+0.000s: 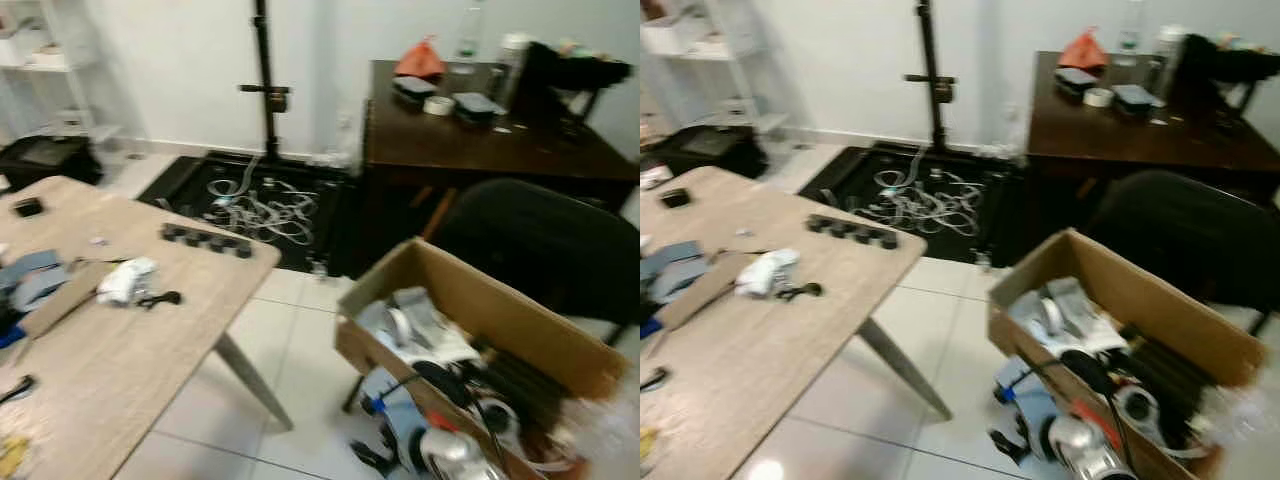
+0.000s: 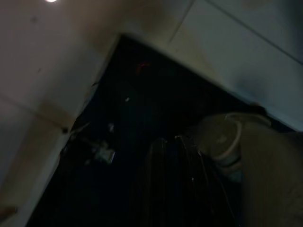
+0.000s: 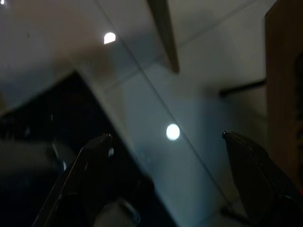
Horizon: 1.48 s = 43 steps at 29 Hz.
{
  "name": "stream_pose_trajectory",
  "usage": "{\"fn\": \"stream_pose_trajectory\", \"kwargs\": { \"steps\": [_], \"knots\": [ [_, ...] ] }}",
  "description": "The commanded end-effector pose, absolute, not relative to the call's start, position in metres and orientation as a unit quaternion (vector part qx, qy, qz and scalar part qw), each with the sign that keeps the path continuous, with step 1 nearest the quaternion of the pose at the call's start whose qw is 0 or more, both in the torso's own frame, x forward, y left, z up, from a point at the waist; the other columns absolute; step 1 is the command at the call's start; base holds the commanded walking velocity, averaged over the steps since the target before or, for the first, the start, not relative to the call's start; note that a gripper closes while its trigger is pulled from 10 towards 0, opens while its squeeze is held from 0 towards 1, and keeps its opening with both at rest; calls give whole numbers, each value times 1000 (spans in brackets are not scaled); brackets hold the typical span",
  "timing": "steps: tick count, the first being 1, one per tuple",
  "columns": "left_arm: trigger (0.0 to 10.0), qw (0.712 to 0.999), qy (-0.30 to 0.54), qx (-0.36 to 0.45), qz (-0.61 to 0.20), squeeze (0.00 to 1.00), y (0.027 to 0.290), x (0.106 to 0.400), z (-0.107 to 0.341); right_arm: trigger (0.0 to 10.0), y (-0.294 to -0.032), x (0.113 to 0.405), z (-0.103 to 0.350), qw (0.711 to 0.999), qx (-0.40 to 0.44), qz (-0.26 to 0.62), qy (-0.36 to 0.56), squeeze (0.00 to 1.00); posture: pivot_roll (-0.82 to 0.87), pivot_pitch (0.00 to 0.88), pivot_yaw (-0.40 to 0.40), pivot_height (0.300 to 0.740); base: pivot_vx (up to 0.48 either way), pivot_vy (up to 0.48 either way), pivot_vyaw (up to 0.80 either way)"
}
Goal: Picking trash to rubbish bin
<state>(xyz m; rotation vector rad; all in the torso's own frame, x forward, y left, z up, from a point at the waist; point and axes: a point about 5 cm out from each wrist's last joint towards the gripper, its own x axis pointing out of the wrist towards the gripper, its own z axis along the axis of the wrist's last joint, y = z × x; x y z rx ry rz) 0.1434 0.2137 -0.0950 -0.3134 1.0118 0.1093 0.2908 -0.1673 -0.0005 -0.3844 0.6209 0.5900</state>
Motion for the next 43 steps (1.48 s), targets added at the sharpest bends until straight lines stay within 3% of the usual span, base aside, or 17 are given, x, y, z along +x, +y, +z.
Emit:
{"fn": "stream_pose_trajectory", "kwargs": {
  "steps": [1, 4, 5, 9, 10, 19, 31, 37, 43],
  "knots": [
    [10000, 852, 497, -151, 58, 0, 214, 134, -98, 10000, -178, 273, -19, 884, -180, 256, 346, 0, -116, 157, 40, 740, 0, 0, 719],
    [10000, 852, 498, -150, 60, 0, 215, 133, -99, 10000, -192, 252, -38, 882, -158, 203, 396, 0, -111, 156, 41, 740, 0, 0, 719],
    [10000, 851, 500, -148, 61, 0, 216, 132, -99, 10000, -202, 230, -52, 874, -142, 167, 433, 0, -111, 157, 41, 740, 0, 0, 719],
    [10000, 850, 502, -147, 62, 0, 217, 131, -99, 10000, -207, 214, -63, 866, -127, 147, 460, 0, -111, 157, 42, 740, 0, 0, 719],
    [10000, 849, 503, -146, 62, 0, 218, 130, -99, 10000, -210, 196, -72, 856, -111, 133, 486, 0, -110, 159, 44, 740, 0, 0, 719],
    [10000, 848, 507, -143, 56, 0, 217, 128, -100, 10000, -212, 162, -89, 833, -95, 112, 534, 0, -112, 160, 45, 740, 0, 0, 719],
    [10000, 849, 506, -143, 47, 0, 216, 127, -100, 10000, -214, 149, -94, 823, -100, 104, 550, 0, -108, 162, 43, 740, 0, 0, 716],
    [10000, 849, 510, -134, 38, 0, 215, 126, -101, 10000, -215, 149, -94, 825, -102, 95, 547, 0, -109, 164, 46, 740, 0, 0, 0],
    [10000, 845, 518, -129, 27, 0, 214, 124, -102, 10000, -214, 149, -94, 825, -103, 99, 547, 0, -106, 166, 45, 740, 0, -480, 0]
  ]
}}
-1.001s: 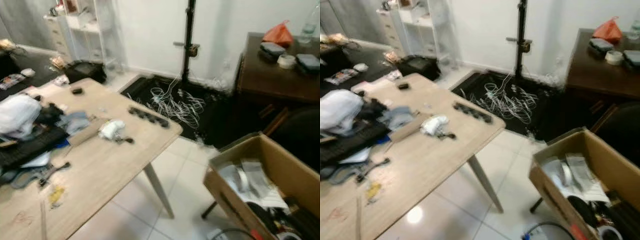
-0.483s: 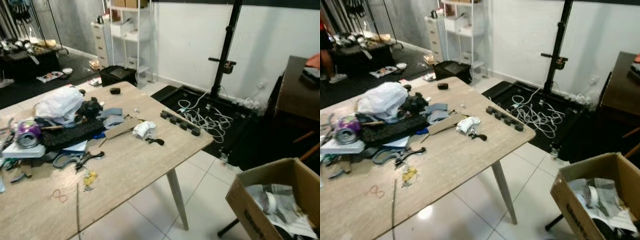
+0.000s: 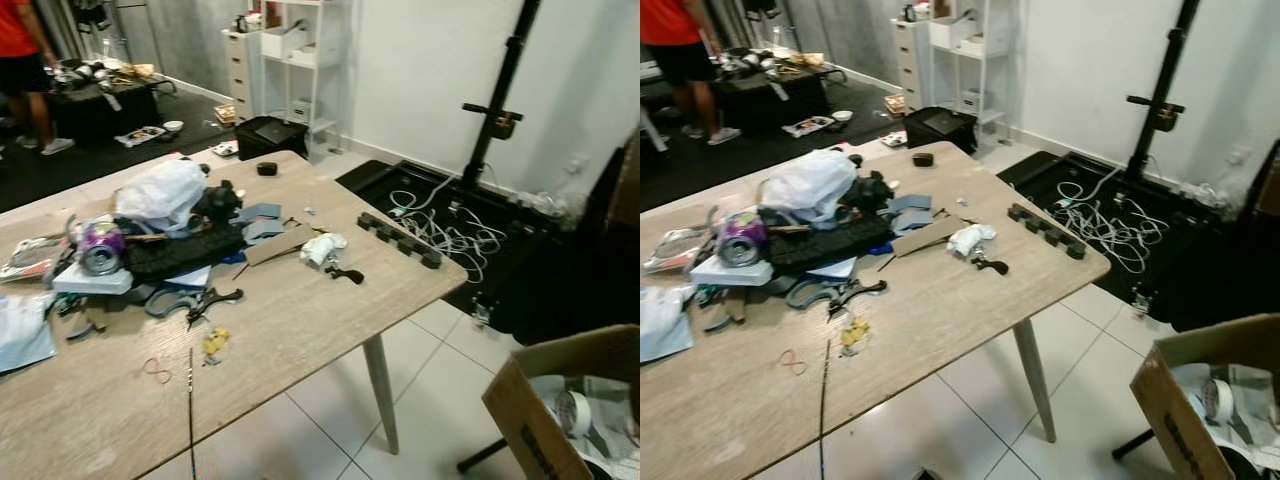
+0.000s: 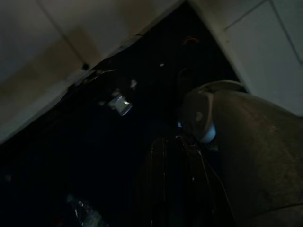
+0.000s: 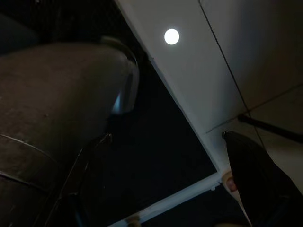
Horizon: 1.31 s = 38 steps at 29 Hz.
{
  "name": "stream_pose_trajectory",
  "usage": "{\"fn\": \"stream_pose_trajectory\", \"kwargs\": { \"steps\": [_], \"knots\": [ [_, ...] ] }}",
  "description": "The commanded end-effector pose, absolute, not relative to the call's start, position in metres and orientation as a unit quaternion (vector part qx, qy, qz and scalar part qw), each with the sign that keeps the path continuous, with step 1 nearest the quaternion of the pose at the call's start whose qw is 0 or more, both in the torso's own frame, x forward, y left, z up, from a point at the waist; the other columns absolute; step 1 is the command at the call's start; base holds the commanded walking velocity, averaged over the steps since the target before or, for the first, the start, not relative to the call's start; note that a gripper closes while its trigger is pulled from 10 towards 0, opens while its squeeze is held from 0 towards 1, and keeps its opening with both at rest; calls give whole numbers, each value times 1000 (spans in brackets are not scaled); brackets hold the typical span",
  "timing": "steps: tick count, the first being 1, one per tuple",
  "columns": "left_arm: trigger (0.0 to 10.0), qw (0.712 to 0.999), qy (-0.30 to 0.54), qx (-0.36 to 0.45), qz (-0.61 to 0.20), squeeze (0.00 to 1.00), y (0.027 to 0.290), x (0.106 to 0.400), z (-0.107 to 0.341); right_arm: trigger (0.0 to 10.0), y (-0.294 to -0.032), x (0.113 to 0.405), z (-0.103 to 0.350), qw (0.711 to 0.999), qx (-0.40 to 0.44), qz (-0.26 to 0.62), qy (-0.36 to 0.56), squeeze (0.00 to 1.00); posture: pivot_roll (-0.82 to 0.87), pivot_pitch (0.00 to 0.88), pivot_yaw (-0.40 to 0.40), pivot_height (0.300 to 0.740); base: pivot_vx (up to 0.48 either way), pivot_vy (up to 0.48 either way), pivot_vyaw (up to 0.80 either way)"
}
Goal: Picking trash to rubbish bin
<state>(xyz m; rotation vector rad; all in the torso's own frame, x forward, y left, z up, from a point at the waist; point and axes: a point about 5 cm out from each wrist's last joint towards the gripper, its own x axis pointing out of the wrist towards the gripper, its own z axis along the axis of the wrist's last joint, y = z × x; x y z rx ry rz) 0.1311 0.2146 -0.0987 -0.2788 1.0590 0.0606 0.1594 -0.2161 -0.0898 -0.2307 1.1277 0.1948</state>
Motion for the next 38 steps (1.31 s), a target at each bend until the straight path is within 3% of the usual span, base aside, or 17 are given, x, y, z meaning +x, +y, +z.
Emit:
{"fn": "stream_pose_trajectory", "kwargs": {
  "steps": [1, 7, 30, 38],
  "knots": [
    [10000, 844, 520, -127, 30, 0, 214, 123, -102, 10000, -213, 149, -95, 824, -104, 99, 547, 0, -105, 164, 46, 740, 0, -368, 0],
    [10000, 842, 523, -126, 46, 0, 217, 121, -102, 10000, -212, 148, -95, 825, -97, 102, 548, 0, -106, 160, 47, 740, 0, 0, 0],
    [10000, 840, 524, -130, 50, 0, 217, 124, -102, 10000, -214, 144, -96, 818, -103, 105, 556, 0, -107, 153, 50, 740, 0, 0, 764],
    [10000, 835, 533, -127, 49, 0, 215, 121, -103, 10000, -215, 144, -96, 820, -106, 96, 555, 0, -106, 155, 49, 740, -32, 0, 0]
  ]
}}
